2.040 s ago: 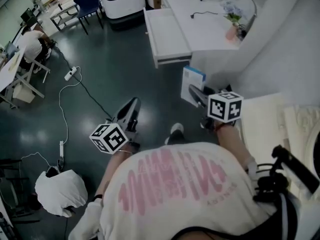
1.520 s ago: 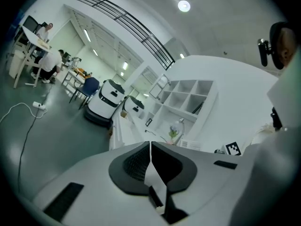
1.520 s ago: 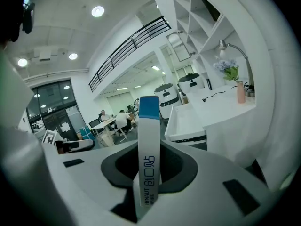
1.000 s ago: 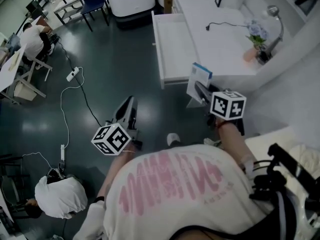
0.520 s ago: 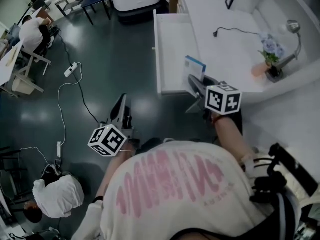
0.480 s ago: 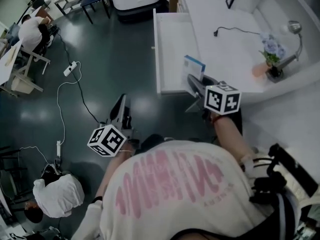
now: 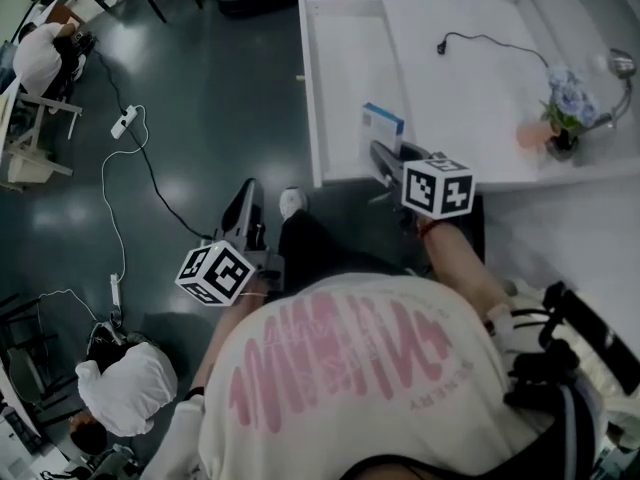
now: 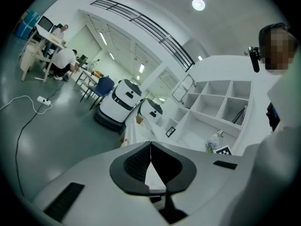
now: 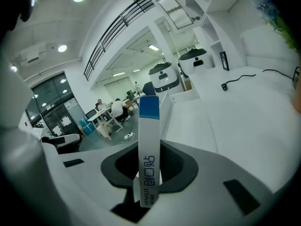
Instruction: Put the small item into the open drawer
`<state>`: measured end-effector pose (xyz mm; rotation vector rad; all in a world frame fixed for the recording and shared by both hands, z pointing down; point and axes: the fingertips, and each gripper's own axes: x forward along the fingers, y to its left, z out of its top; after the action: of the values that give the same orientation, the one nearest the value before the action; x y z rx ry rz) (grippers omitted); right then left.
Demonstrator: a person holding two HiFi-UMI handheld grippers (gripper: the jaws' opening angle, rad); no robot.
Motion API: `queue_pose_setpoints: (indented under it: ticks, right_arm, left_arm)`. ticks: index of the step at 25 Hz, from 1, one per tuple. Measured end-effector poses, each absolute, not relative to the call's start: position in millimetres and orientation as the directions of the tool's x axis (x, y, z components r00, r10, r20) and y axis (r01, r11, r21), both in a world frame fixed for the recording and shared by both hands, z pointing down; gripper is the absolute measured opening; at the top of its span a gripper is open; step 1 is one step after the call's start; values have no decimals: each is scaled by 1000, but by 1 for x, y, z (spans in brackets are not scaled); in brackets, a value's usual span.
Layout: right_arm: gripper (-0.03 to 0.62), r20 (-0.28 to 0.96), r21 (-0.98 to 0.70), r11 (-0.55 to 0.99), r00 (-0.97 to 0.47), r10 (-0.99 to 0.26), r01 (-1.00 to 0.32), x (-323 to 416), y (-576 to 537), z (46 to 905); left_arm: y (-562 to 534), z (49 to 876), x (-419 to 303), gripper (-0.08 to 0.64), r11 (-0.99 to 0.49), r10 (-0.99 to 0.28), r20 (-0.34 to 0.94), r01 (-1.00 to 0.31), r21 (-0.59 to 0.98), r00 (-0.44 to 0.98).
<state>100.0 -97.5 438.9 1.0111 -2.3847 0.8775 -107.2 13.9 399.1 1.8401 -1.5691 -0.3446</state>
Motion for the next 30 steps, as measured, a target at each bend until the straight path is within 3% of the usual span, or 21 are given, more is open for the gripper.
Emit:
queue_pose_setpoints:
  ticks: [18, 30]
  right_arm:
    - [86, 669, -425, 392, -575, -472, -816, 58, -210, 513]
    - [86, 700, -474, 387, -605, -380, -791, 36, -225, 550]
  left_arm:
    - [-137, 451, -158, 31, -86, -871, 316, -750, 656, 376]
    - [-153, 496, -162, 31, -55, -831, 373, -729, 683, 412]
